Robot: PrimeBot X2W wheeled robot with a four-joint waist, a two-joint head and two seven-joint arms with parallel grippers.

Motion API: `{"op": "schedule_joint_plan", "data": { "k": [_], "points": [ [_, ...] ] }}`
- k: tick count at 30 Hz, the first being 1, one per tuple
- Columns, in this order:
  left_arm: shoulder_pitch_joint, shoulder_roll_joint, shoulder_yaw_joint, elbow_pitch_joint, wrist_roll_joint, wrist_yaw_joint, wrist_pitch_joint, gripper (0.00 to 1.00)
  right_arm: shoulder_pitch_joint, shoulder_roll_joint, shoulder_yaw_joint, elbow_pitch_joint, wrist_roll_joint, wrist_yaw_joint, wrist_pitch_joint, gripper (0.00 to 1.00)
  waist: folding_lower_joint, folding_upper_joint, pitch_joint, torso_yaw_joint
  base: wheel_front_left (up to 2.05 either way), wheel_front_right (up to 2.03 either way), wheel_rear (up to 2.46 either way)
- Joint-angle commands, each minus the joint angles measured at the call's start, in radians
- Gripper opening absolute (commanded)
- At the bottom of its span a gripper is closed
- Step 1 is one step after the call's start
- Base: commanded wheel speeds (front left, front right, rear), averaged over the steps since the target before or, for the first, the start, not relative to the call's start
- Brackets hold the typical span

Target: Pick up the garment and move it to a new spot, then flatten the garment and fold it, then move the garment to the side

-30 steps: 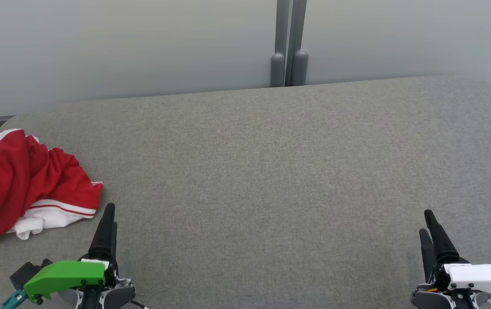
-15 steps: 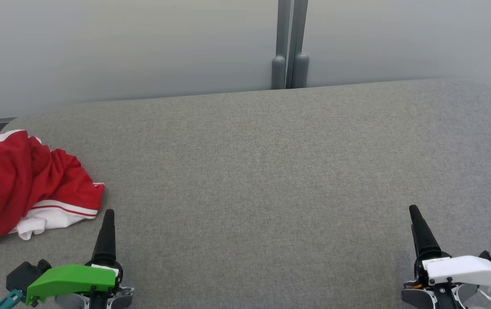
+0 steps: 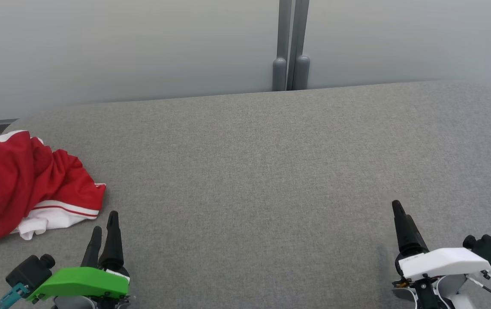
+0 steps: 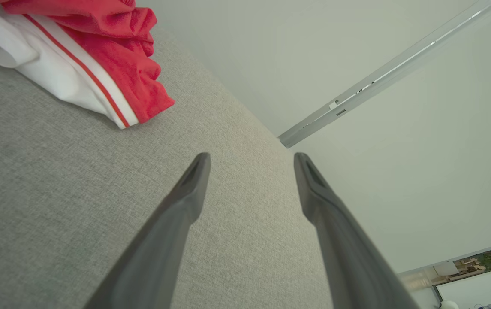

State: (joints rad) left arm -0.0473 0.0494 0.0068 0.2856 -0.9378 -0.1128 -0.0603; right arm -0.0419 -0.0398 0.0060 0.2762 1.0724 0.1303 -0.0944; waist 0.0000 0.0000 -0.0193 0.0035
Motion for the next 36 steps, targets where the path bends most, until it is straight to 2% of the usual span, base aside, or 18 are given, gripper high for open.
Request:
{"op": "schedule_joint_plan", "data": {
  "k": [1, 13, 23, 32, 36],
  "points": [
    [0.002, 0.014, 0.0, -0.023, 0.057, 0.006, -0.011, 1.0, -0.031, -0.006, 0.008, -0.007, -0.077, 0.0, -0.012, 1.0, 0.0, 0.0, 0.0, 0.001, 0.0, 0.0, 0.0],
    [0.013, 0.038, -0.024, -0.04, 0.282, 0.026, -0.048, 1.0, -0.047, -0.008, 0.029, 0.01, -0.295, 0.0, -0.042, 1.0, 0.0, 0.0, -0.002, 0.007, 0.0, 0.0, 0.0],
    [0.016, 0.059, -0.036, -0.036, 0.428, 0.035, -0.08, 1.0, -0.061, -0.009, 0.039, 0.036, -0.493, 0.0, -0.058, 1.0, 0.0, 0.0, -0.004, 0.013, 0.0, 0.0, 0.0],
    [0.021, 0.07, -0.046, -0.027, 0.516, 0.036, -0.105, 1.0, -0.07, -0.01, 0.048, 0.045, -0.616, 0.0, -0.035, 1.0, 0.0, 0.0, -0.008, 0.016, 0.0, 0.0, 0.0],
    [0.024, 0.068, -0.047, -0.018, 0.533, 0.023, -0.115, 1.0, -0.071, -0.01, 0.054, 0.049, -0.654, 0.0, -0.038, 1.0, 0.0, 0.0, -0.009, 0.017, 0.0, 0.0, 0.0]
  ]
}}
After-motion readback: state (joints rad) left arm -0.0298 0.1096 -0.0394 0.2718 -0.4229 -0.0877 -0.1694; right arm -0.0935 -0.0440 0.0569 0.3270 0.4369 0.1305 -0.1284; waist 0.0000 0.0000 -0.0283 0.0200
